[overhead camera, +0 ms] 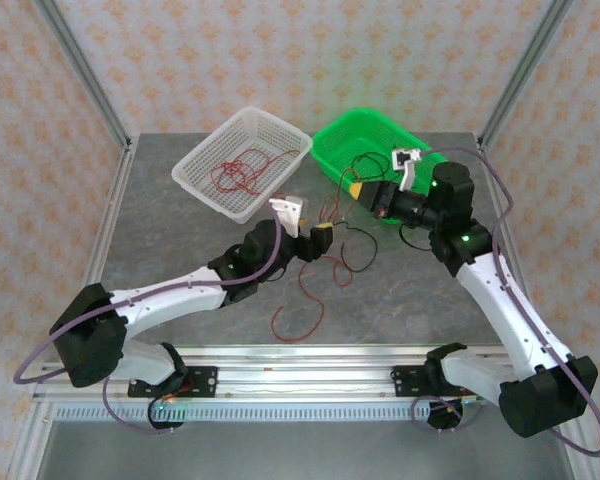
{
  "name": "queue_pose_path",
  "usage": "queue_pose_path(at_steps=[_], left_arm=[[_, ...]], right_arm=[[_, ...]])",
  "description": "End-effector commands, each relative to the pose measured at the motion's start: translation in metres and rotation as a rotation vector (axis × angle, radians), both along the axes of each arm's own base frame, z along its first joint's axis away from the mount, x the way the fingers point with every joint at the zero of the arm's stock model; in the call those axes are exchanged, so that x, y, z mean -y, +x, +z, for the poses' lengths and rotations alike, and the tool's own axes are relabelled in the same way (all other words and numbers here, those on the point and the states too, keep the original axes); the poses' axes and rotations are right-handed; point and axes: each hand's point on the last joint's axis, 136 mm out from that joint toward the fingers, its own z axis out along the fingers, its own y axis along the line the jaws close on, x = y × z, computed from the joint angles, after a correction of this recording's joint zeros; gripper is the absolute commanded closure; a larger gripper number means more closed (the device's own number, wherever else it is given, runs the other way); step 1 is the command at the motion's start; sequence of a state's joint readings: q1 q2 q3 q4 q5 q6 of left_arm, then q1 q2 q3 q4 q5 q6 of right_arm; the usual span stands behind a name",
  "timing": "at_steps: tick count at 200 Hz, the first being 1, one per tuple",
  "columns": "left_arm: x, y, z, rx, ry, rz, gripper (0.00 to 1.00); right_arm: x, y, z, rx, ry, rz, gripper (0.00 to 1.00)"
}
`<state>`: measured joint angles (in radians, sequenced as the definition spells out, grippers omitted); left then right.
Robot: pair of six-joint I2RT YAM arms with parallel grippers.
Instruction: Untangle the cables
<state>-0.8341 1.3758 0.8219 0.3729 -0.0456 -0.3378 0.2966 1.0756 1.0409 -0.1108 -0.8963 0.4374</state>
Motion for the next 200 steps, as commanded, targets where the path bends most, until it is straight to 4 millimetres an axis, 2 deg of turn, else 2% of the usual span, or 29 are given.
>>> queue_pose_path(at_steps=[1,43,97,132,158,200], left_arm=[[-0.006,0.015,0.015,0.079,0.001,0.086,0.27],[-0.02,0.036,0.017,0.073,0.046,0.171,0.32],[-0.022,0.036,0.032,0.051,-0.018,0.027,0.34],[-0.007,0.037,0.022,-0.034,-0.028,-0.14,0.34],[0.002,0.041,0.015,-0.068,-0.04,-0.194,0.35],[-0.007,0.061,-0.003,-0.118,-0.047,-0.149,0.39]], right_arm=[[-0.004,-0.008,0.03,0.083,0.033,0.039,1.0],[-0.005,-0.008,0.024,0.079,0.018,0.05,1.0],[-0.008,-0.01,0.017,0.113,-0.02,0.085,1.0],[-0.013,-0.01,0.01,0.15,-0.067,0.14,1.0],[-0.015,-0.007,0.005,0.145,-0.084,0.154,1.0],[-0.015,-0.007,0.003,0.148,-0.08,0.153,1.0]])
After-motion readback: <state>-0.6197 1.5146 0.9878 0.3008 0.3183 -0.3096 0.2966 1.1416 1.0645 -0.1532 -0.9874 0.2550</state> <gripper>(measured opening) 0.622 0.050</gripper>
